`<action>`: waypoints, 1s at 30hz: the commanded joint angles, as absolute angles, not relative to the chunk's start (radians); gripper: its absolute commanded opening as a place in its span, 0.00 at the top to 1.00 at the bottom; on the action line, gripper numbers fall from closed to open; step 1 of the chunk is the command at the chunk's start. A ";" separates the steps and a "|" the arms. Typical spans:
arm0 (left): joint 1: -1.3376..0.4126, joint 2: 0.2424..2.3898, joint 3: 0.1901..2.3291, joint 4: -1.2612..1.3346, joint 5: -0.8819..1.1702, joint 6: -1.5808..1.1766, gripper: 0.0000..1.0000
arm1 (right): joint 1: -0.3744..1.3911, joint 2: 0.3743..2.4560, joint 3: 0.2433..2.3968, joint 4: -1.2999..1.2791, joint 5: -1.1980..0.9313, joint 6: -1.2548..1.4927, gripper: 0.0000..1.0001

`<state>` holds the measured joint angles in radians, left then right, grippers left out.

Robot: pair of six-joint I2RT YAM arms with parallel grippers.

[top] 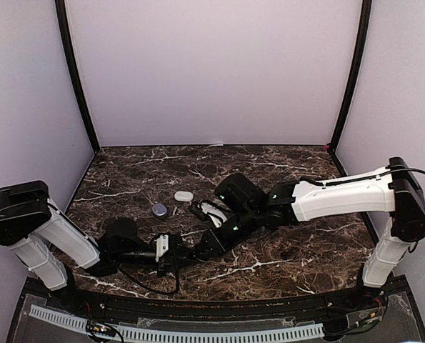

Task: Insert the wireless bluetooth earbuds into the charging case
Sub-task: Insert the left earbud into the left side groove of the charging case.

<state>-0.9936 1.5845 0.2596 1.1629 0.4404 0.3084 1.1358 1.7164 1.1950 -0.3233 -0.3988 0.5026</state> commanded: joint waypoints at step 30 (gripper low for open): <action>-0.924 1.600 0.255 1.318 0.634 0.165 0.92 | 1.140 1.626 1.177 -0.286 -0.352 0.505 0.62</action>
